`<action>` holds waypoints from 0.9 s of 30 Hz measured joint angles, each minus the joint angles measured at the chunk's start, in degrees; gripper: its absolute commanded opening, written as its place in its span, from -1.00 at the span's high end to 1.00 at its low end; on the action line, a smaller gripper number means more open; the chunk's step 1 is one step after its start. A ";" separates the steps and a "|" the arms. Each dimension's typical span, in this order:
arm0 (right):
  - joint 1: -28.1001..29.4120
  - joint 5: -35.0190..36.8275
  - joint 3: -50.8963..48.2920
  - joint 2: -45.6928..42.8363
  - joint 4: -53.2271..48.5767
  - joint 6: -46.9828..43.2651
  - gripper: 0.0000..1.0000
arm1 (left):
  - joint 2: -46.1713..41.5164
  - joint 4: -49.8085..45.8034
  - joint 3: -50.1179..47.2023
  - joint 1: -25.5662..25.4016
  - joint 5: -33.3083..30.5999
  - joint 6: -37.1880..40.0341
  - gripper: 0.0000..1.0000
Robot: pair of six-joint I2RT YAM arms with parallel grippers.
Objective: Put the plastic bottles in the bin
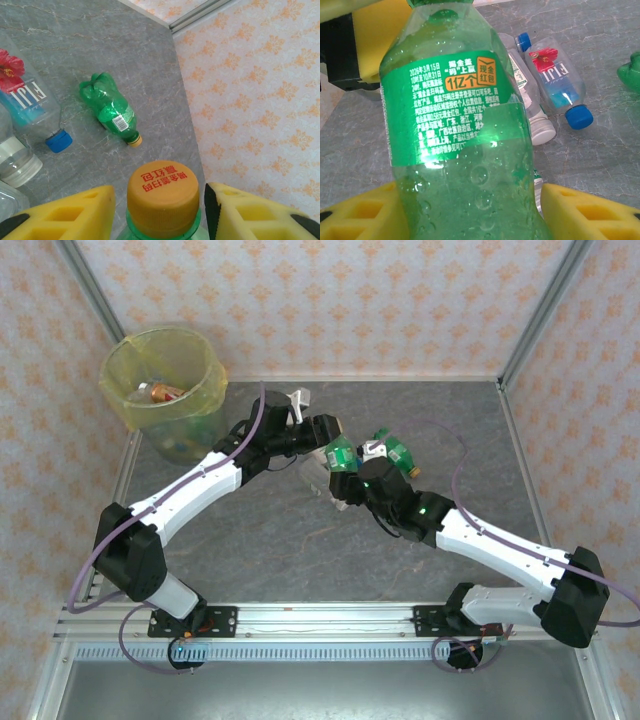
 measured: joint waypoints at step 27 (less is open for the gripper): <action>0.37 1.16 0.42 -0.02 -0.17 0.26 -0.99 | 0.07 -2.75 2.95 1.51 -1.60 2.49 0.51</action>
